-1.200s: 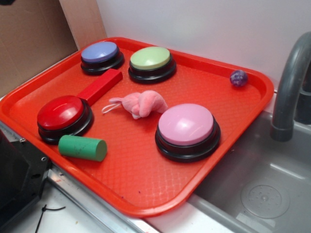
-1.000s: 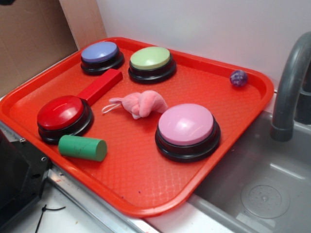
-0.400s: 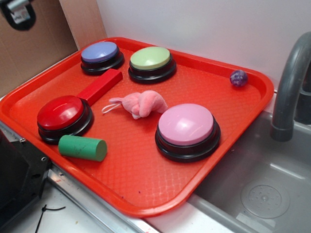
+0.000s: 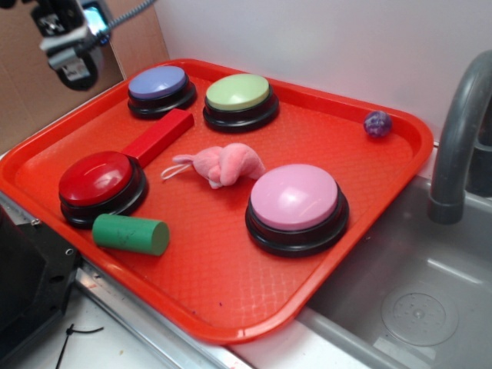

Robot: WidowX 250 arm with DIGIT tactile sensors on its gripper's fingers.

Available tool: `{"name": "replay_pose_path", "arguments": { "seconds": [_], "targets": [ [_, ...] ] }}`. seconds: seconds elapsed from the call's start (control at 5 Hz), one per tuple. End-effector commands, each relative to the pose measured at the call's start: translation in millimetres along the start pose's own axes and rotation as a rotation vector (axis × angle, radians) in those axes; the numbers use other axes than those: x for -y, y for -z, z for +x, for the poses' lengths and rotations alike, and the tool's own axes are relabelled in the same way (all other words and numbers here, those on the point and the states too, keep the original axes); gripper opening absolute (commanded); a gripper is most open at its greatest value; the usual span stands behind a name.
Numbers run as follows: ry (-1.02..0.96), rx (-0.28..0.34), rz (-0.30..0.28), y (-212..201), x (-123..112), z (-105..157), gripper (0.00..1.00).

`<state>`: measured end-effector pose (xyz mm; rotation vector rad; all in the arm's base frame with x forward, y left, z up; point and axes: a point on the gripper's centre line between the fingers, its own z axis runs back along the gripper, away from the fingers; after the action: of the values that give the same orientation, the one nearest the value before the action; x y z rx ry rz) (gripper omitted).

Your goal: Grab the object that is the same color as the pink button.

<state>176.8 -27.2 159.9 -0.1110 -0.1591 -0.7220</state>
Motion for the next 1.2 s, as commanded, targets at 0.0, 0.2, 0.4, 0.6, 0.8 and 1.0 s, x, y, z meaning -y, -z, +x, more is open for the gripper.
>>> {"name": "replay_pose_path", "arguments": {
  "seconds": [0.0,0.2,0.4,0.6,0.8,1.0],
  "targets": [
    [0.237,0.034,0.037,44,-14,30,1.0],
    [0.284,0.002,0.029,82,-20,46,1.0],
    [0.35,-0.012,0.013,103,-20,53,1.0],
    [0.391,-0.038,-0.007,124,-18,56,1.0],
    [0.424,-0.066,-0.012,140,-14,57,0.96],
    [0.432,-0.083,-0.026,147,-14,58,0.0]
  ]
}}
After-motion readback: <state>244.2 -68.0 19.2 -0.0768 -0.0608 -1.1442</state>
